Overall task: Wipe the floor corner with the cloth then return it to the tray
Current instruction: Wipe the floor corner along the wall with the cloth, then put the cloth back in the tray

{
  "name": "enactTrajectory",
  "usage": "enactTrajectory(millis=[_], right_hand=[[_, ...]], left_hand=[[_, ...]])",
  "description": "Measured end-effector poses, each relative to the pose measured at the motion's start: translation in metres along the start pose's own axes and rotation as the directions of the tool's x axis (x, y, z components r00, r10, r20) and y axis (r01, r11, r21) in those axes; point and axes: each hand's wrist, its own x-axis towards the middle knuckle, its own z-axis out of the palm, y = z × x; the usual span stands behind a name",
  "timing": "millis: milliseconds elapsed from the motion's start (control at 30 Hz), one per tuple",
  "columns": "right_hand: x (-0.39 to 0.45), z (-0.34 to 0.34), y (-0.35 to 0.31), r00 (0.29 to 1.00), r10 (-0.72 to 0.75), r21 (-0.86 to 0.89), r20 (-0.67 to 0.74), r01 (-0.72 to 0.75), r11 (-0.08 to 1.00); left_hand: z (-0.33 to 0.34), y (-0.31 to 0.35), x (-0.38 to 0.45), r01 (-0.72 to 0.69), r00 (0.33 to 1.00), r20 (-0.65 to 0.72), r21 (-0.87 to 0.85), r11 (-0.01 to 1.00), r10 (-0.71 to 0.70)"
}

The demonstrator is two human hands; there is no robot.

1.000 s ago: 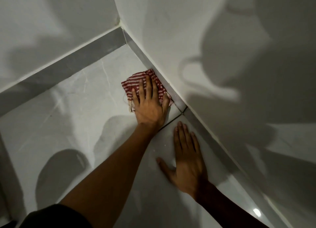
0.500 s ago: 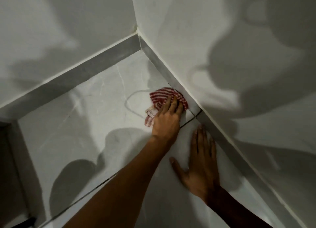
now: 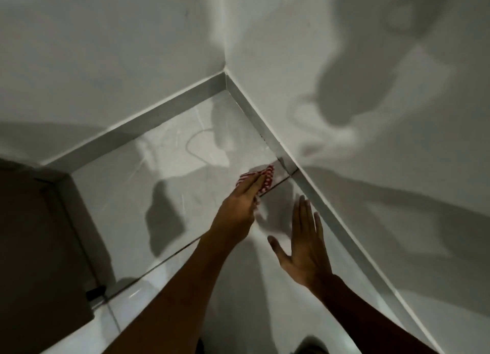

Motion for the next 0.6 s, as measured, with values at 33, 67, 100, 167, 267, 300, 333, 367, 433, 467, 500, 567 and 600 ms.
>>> enactTrajectory(millis=[33,67,100,167,267,300,333,367,433,467,500,567,600], right_hand=[[0.0,-0.017,-0.006,1.0,0.019,0.007,0.008,-0.019,1.0],[-0.001,-0.038,-0.014,0.999,0.025,0.017,0.023,-0.025,1.0],[-0.003,-0.058,-0.022,0.999,0.015,0.031,0.031,-0.016,0.999],[-0.011,-0.102,-0.042,0.999,-0.037,0.049,0.006,0.037,0.998],[-0.028,-0.172,-0.078,0.993,-0.111,0.098,-0.031,0.114,0.989],[-0.037,-0.197,-0.095,0.991,-0.127,0.114,-0.032,0.129,0.985],[-0.047,-0.223,-0.113,0.989,-0.147,0.13,-0.03,0.15,0.98],[-0.057,-0.244,-0.128,0.986,-0.165,0.149,-0.024,0.167,0.975],[-0.073,-0.288,-0.169,0.976,-0.217,0.17,-0.011,0.216,0.962],[-0.08,-0.31,-0.194,0.971,-0.238,0.171,0.0,0.234,0.957],[-0.086,-0.331,-0.217,0.964,-0.267,0.18,0.004,0.262,0.948],[-0.101,-0.374,-0.272,0.918,-0.395,0.193,-0.031,0.393,0.899],[-0.109,-0.394,-0.313,0.893,-0.448,0.204,-0.036,0.446,0.872]], left_hand=[[-0.005,0.009,-0.015,0.031,0.999,-0.023,-0.044,0.999,-0.033],[-0.013,0.022,-0.032,0.051,0.997,-0.061,-0.075,0.996,-0.056],[-0.023,0.035,-0.048,0.064,0.992,-0.103,-0.104,0.993,-0.075],[-0.048,0.064,-0.079,0.107,0.979,-0.152,-0.182,0.977,-0.136],[-0.093,0.11,-0.122,0.157,0.956,-0.216,-0.199,0.967,-0.2],[-0.11,0.127,-0.138,0.165,0.946,-0.243,-0.21,0.964,-0.215],[-0.129,0.146,-0.156,0.165,0.934,-0.276,-0.228,0.96,-0.226],[-0.144,0.164,-0.173,0.16,0.926,-0.3,-0.24,0.958,-0.23],[-0.189,0.194,-0.212,0.183,0.904,-0.323,-0.295,0.938,-0.278],[-0.213,0.207,-0.23,0.2,0.889,-0.329,-0.344,0.917,-0.318],[-0.238,0.221,-0.249,0.196,0.871,-0.356,-0.378,0.905,-0.338],[-0.291,0.237,-0.295,0.167,0.831,-0.423,-0.43,0.887,-0.361],[-0.324,0.233,-0.325,0.159,0.796,-0.47,-0.445,0.881,-0.381]])
